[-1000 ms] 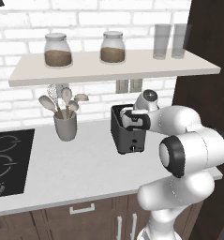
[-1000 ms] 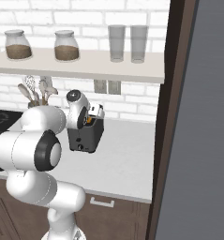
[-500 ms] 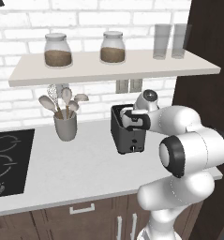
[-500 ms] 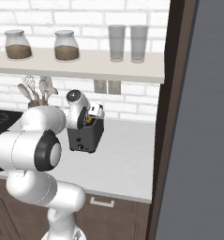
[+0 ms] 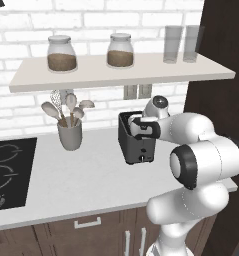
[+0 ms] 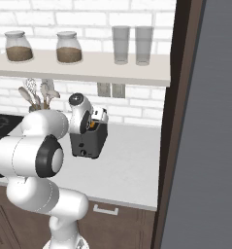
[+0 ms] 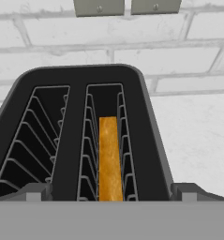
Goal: Start the toaster. Once the lever pops up, take the bread to the plate on the dining counter.
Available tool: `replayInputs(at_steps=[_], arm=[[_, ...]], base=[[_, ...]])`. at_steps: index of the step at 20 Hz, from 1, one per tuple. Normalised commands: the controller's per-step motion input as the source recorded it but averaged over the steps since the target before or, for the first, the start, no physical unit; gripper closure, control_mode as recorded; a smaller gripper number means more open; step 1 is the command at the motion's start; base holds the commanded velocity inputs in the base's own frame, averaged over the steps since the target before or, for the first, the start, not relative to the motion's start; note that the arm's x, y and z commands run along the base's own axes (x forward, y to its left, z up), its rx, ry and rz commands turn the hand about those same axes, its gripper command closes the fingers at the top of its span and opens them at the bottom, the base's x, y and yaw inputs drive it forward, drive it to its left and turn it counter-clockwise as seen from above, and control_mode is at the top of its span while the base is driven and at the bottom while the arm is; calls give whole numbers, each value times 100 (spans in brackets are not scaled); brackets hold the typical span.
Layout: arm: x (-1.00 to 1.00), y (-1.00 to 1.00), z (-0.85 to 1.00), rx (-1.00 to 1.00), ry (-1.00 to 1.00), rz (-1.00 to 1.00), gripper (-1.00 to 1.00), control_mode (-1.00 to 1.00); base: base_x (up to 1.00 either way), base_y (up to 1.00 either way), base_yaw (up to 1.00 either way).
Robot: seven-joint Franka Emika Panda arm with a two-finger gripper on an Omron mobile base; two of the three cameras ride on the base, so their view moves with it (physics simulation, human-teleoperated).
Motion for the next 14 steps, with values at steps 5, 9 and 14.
replayInputs(at_steps=[5, 9, 14], arm=[[0, 0, 0, 0, 0, 0, -100, -100], [0, 0, 0, 0, 0, 0, -100, -100], [0, 0, 0, 0, 0, 0, -100, -100]], base=[[0, 0, 0], [0, 0, 0], [0, 0, 0]])
